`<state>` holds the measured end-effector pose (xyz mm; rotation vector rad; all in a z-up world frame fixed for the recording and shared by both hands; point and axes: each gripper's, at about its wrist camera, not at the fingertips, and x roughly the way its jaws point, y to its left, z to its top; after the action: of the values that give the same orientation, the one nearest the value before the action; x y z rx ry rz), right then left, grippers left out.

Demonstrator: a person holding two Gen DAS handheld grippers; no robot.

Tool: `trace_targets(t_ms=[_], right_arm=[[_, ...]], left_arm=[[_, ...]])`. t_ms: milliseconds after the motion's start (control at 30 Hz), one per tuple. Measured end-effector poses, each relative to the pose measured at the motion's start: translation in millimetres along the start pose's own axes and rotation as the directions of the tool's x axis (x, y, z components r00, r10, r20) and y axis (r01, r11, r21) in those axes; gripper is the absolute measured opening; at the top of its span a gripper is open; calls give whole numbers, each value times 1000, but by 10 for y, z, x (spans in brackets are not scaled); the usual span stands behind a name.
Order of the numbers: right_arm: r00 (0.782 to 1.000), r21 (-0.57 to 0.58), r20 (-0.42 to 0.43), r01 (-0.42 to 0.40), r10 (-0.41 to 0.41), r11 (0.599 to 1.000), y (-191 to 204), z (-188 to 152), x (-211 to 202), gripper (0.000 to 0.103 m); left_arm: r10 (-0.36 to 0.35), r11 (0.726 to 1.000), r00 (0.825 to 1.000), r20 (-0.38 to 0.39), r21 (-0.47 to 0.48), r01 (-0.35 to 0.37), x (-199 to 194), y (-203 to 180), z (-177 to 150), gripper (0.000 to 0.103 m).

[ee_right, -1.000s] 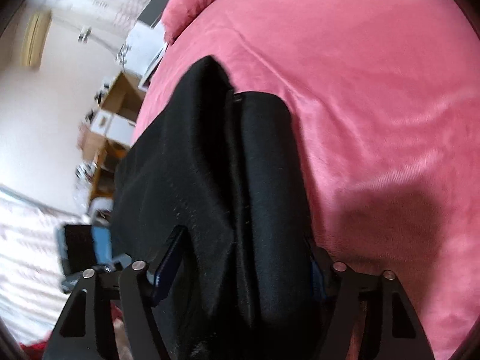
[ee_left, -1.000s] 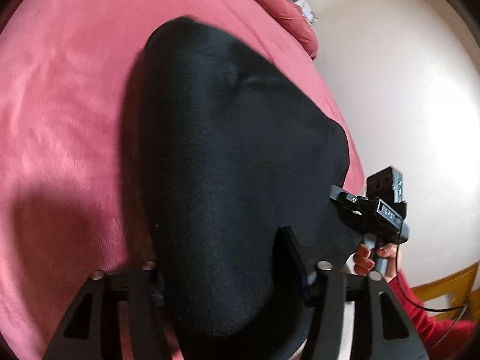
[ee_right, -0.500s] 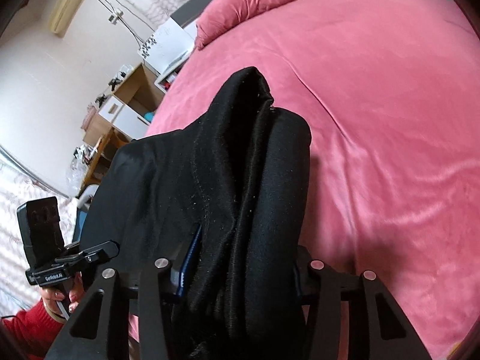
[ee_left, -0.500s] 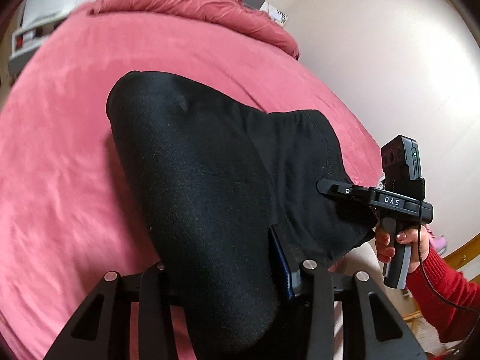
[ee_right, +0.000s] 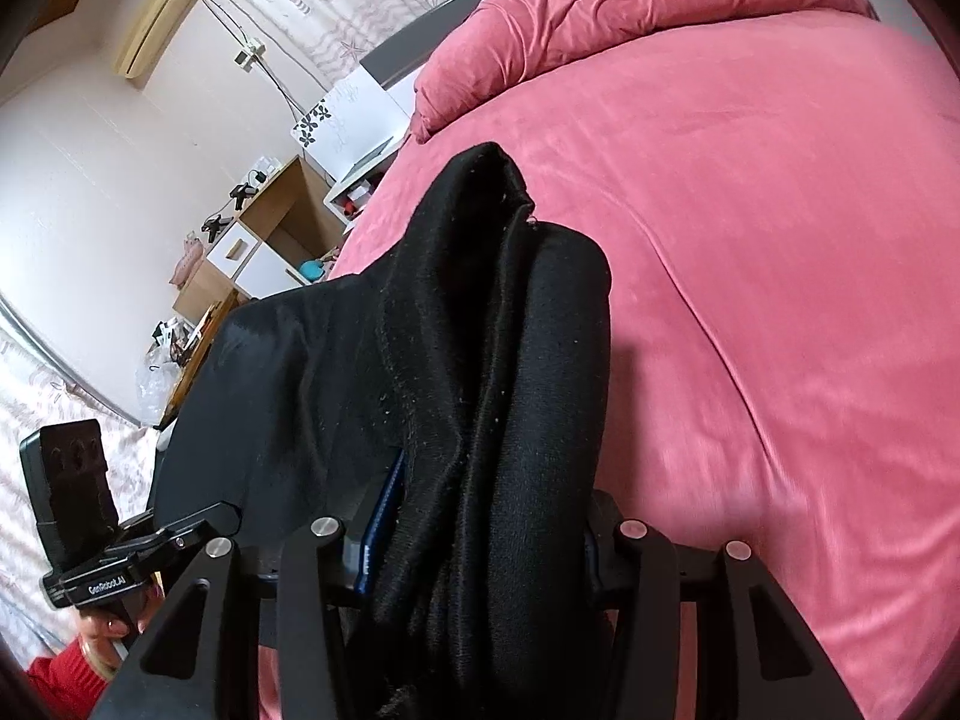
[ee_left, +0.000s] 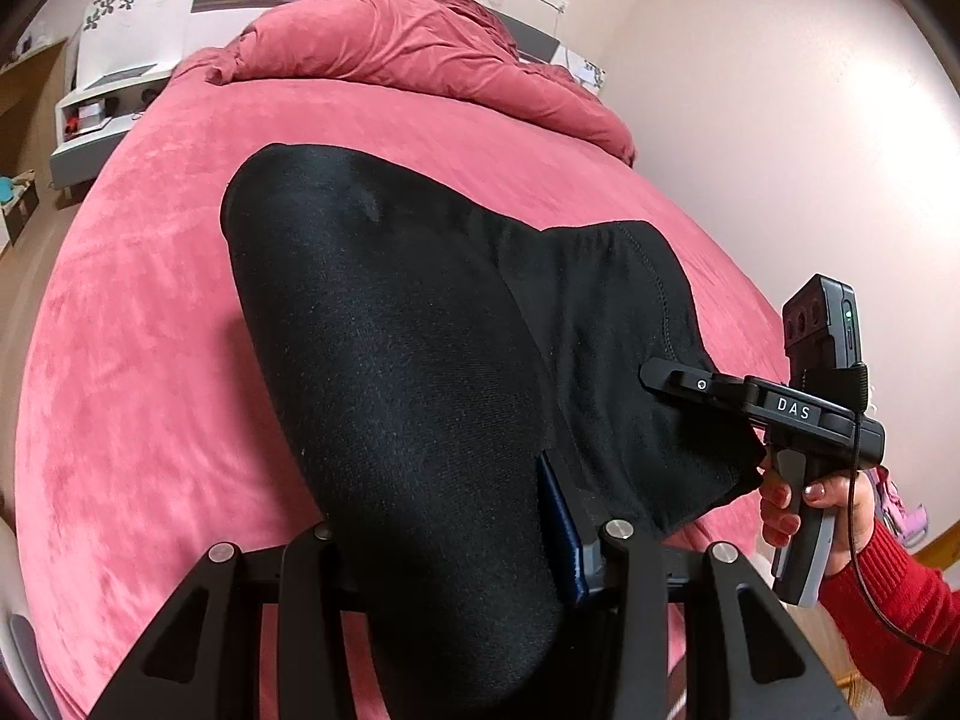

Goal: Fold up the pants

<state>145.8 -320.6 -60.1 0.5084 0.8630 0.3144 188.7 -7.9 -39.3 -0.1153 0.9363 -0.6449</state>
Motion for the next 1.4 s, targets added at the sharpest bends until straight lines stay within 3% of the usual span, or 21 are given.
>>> trace_targets(t_ms=[300, 500, 667, 767, 1033, 1100, 1167, 1267, 1333, 1400], right_arm=[[1000, 18, 23, 15, -15, 1000, -12, 329, 287, 49], [999, 25, 43, 19, -20, 1000, -107, 515, 464, 49], [996, -1, 9, 84, -84, 996, -266, 493, 675, 48], [997, 18, 19, 70, -71, 997, -427, 463, 729, 52], [992, 0, 50, 112, -112, 994, -473, 382, 702, 61], [987, -21, 53, 152, -151, 988, -434, 386, 663, 69], [982, -25, 64, 180, -178, 983, -390, 388, 584, 69], [957, -83, 116, 276, -266, 958, -206, 330, 394, 68], [924, -176, 168, 370, -343, 912, 10, 244, 264, 64], [903, -233, 214, 416, -371, 879, 175, 165, 162, 52]], left_arm=[[19, 999, 1000, 10, -35, -18, 34, 26, 62, 45], [25, 997, 1000, 12, -74, -24, 349, 66, 292, 45], [57, 995, 998, -35, -84, -59, 595, 185, 248, 45], [55, 993, 998, -43, -98, -59, 688, 289, 162, 47], [89, 990, 996, -2, -110, -88, 674, 285, -6, 59], [105, 990, 994, 8, -98, -103, 640, 268, -40, 61], [123, 988, 992, 11, -97, -121, 583, 233, -92, 63], [165, 982, 986, 24, -100, -162, 475, 151, -173, 64], [187, 978, 981, 39, -96, -183, 410, 84, -211, 64], [206, 975, 977, 56, -92, -200, 361, 36, -261, 64]])
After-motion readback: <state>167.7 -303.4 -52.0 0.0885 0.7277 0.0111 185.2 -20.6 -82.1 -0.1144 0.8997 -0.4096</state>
